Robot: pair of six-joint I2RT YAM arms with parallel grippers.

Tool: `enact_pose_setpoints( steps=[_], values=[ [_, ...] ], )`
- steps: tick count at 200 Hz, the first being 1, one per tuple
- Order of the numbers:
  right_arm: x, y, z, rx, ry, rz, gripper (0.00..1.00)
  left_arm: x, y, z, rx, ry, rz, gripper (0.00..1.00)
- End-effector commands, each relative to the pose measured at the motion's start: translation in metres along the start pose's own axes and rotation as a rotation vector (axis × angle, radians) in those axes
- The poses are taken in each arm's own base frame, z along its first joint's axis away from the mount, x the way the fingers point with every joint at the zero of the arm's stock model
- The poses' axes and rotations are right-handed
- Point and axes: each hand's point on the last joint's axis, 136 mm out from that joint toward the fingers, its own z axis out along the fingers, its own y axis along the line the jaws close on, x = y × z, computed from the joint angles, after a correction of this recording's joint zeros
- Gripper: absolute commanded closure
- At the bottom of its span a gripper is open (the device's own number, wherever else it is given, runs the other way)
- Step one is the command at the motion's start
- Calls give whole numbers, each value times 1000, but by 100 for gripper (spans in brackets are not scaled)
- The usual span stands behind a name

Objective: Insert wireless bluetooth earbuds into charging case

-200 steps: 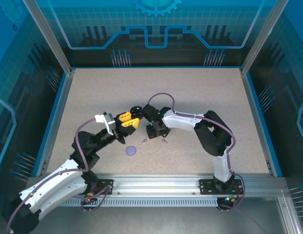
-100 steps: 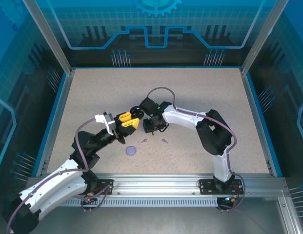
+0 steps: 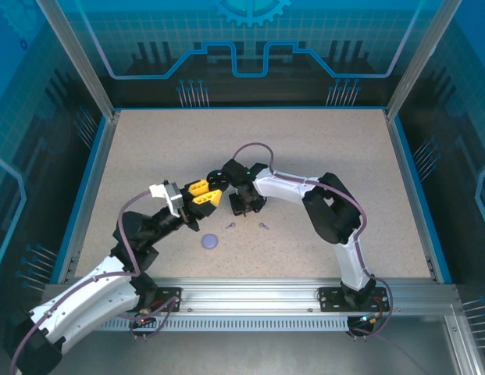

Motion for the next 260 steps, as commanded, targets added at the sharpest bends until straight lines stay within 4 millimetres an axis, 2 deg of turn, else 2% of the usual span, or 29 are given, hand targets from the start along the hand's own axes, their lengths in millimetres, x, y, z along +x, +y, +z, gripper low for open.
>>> enact_pose_setpoints(
  steps=[1,41,80,107,141,200,229,260],
  values=[
    [1,-4,6,20,34,10,63,-3,0,-2,-8,-19,23,97],
    [7,-5,17,25,70,9,67,-4,-1,-3,-8,-22,23,96],
    [9,-4,20,18,83,4,72,-5,-1,-3,-9,-23,26,96],
    [7,-1,13,0,66,0,75,-5,-1,-3,-11,-23,28,97],
    [1,0,-6,-17,11,-1,76,-3,0,-3,-13,-16,28,97],
    [-9,-8,-68,-50,-190,-10,76,4,2,-2,-17,-6,17,96],
    [-8,-17,-113,-74,-322,-9,77,12,5,2,-21,12,7,96],
    [-7,-29,-173,-96,-499,-15,77,20,8,8,-17,27,-12,97]
  ],
)
